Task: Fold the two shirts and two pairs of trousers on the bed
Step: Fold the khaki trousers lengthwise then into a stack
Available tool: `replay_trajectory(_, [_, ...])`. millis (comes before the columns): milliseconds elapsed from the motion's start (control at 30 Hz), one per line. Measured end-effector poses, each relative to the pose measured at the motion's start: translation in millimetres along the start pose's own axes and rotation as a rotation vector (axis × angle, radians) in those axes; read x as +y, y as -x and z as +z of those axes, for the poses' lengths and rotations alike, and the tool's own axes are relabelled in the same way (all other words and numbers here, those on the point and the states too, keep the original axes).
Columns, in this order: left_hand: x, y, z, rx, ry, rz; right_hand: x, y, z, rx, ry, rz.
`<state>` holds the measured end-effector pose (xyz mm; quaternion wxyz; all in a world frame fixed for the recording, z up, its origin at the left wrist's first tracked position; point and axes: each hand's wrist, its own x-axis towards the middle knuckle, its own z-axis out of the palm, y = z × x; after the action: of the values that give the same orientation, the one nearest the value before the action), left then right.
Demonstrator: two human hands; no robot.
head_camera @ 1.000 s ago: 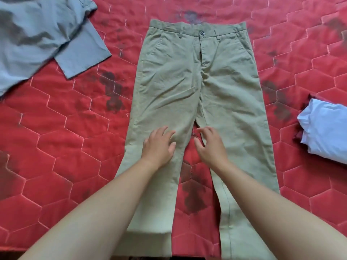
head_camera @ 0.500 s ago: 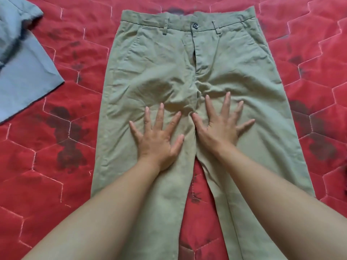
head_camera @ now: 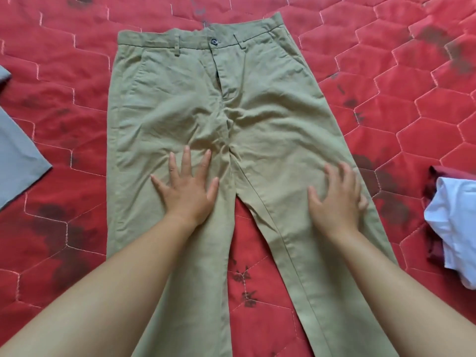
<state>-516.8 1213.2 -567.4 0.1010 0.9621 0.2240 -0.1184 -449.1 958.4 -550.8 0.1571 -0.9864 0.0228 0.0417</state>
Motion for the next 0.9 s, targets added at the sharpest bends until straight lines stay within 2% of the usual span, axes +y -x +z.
replay_trajectory(67, [10.2,14.8,-8.2,-0.008,0.035,-0.007,32.3,8.4,-18.1,-0.053,0.024,0.213])
replay_trajectory(100, [15.3,24.9,-11.8,-0.009,0.048,0.009,42.9,10.5,-25.4,-0.09,-0.03,0.258])
replay_trajectory(200, [32.8,54.3,-22.3,-0.034,0.108,0.096,51.4,19.2,-41.8,-0.122,-0.227,0.15])
replay_trajectory(333, [62.8,70.9,-40.6,0.007,0.246,0.181,26.7,53.3,-63.7,-0.023,-0.167,-0.144])
replay_trajectory(400, [82.4,71.1,-50.5,0.047,0.417,0.172,19.6,74.1,-70.3,-0.089,-0.115,-0.229])
replay_trajectory(500, [121.9,62.3,-61.2,0.051,0.636,0.041,31.0,94.3,-74.5,-0.275,-0.096,-0.241])
replay_trajectory(567, [153.7,49.3,-62.6,-0.001,0.678,-0.022,42.4,100.0,-76.3,-0.344,-0.182,-0.267])
replay_trajectory(700, [203.8,33.4,-48.5,-0.222,0.466,0.043,51.4,94.9,-80.0,-0.416,-0.403,-0.347])
replay_trajectory(767, [208.7,33.7,-47.9,-0.214,0.42,0.049,57.3,88.4,-82.7,-0.411,-0.45,-0.327])
replay_trajectory(800, [204.9,35.2,-50.9,-0.17,0.488,0.028,61.4,84.8,-84.3,-0.37,-0.47,-0.29])
replay_trajectory(900, [173.7,48.6,-76.6,-0.064,0.895,-0.019,64.0,74.3,-96.3,-0.301,-0.574,-0.112])
